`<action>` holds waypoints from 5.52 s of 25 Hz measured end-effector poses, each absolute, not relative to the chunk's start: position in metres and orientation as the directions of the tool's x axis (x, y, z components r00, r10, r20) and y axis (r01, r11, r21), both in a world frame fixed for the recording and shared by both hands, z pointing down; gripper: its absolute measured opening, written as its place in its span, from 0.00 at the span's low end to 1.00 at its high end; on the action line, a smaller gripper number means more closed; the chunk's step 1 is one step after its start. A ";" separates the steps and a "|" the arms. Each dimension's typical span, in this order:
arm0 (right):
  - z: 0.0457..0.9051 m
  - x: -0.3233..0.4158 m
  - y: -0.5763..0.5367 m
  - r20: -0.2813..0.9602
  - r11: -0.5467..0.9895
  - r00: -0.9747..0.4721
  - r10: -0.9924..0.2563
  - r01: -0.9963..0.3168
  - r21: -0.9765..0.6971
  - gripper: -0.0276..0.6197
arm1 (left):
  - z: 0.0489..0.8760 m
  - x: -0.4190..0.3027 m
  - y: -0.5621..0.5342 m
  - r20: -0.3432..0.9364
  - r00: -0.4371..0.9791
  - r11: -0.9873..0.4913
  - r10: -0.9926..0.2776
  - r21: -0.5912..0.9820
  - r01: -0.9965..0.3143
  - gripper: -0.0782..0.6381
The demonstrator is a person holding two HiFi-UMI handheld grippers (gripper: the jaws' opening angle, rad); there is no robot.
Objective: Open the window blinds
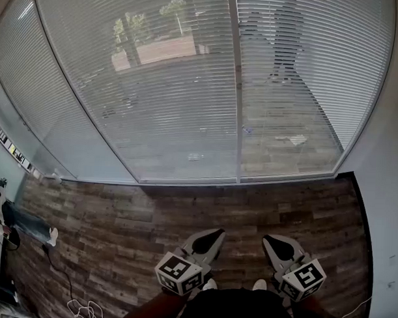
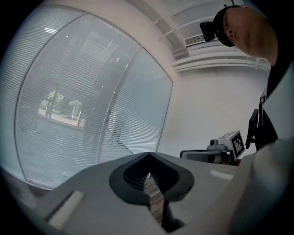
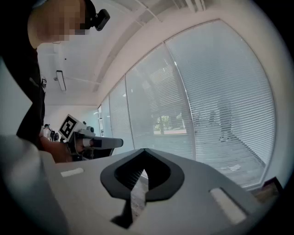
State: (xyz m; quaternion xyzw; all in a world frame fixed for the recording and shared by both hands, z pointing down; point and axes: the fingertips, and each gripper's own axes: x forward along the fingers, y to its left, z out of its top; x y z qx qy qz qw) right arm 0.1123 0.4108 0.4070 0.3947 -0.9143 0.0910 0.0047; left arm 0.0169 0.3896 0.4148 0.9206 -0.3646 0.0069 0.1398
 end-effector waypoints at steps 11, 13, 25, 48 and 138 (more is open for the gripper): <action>0.416 0.113 0.411 0.101 0.668 -0.695 -0.712 -0.715 -0.208 0.08 | 0.419 0.018 0.387 0.124 0.740 -0.698 -0.661 0.258 -0.668 0.11; 0.410 0.105 0.413 0.065 0.696 -0.727 -0.684 -0.676 -0.240 0.08 | 0.421 0.019 0.385 0.129 0.742 -0.700 -0.658 0.260 -0.665 0.11; 0.419 0.106 0.406 0.128 0.672 -0.702 -0.701 -0.710 -0.211 0.08 | 0.420 0.020 0.384 0.159 0.734 -0.691 -0.660 0.254 -0.677 0.11; 0.420 0.105 0.406 0.115 0.673 -0.701 -0.704 -0.710 -0.208 0.08 | 0.421 0.018 0.385 0.138 0.736 -0.695 -0.663 0.250 -0.674 0.11; 0.415 0.167 0.129 0.086 0.654 -0.699 -0.710 -0.699 -0.288 0.08 | 0.411 0.073 0.131 0.215 0.708 -0.672 -0.673 0.223 -0.706 0.11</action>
